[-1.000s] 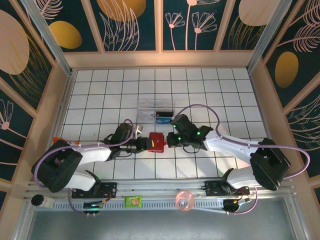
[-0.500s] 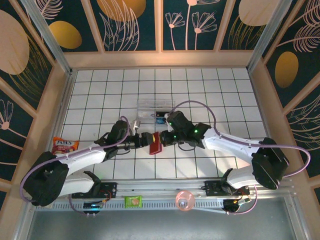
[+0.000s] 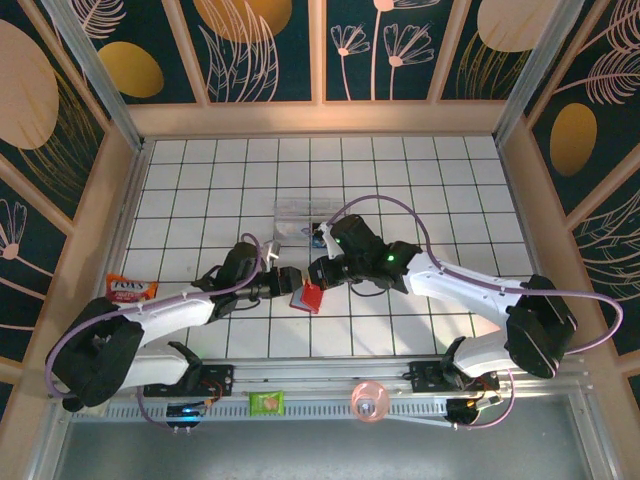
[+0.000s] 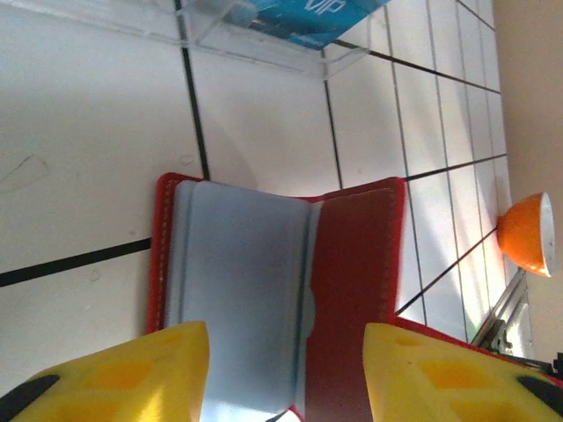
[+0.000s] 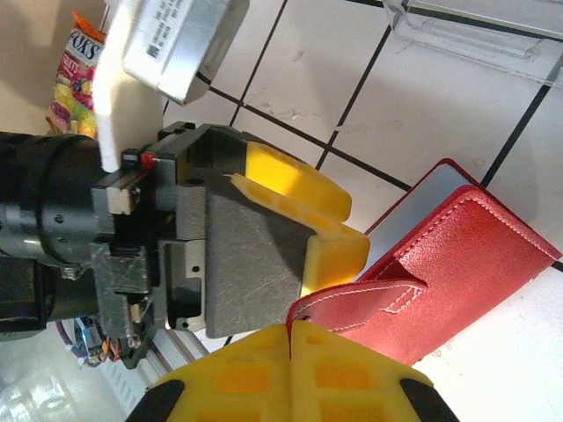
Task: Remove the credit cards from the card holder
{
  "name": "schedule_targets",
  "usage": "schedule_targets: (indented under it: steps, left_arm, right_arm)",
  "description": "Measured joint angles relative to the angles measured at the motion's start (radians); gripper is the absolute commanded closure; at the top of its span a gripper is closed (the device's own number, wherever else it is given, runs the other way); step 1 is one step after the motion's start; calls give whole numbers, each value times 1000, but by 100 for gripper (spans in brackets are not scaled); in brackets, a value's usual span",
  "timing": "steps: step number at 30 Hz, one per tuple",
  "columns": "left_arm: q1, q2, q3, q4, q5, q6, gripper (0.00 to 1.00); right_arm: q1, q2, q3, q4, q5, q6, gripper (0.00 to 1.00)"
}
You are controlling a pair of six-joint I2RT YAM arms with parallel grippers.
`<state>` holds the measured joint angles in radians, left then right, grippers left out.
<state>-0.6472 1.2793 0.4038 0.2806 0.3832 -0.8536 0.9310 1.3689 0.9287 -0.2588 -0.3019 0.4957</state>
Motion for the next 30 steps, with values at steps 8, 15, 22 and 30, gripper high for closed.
schedule_targets:
  steps: [8, 15, 22, 30]
  left_arm:
    - [0, 45, 0, -7, -23, 1, 51]
    - [0, 50, 0, -16, -29, 12, 50]
    - [0, 79, 0, -16, -25, 23, 53]
    - [0, 88, 3, -17, -23, 24, 50]
  right_arm:
    - [-16, -3, -10, -16, 24, 4, 100]
    - [-109, -32, -172, -74, 137, 46, 100]
    - [-126, 31, -266, -108, 229, 103, 84]
    - [-134, 34, -266, -121, 298, 139, 49]
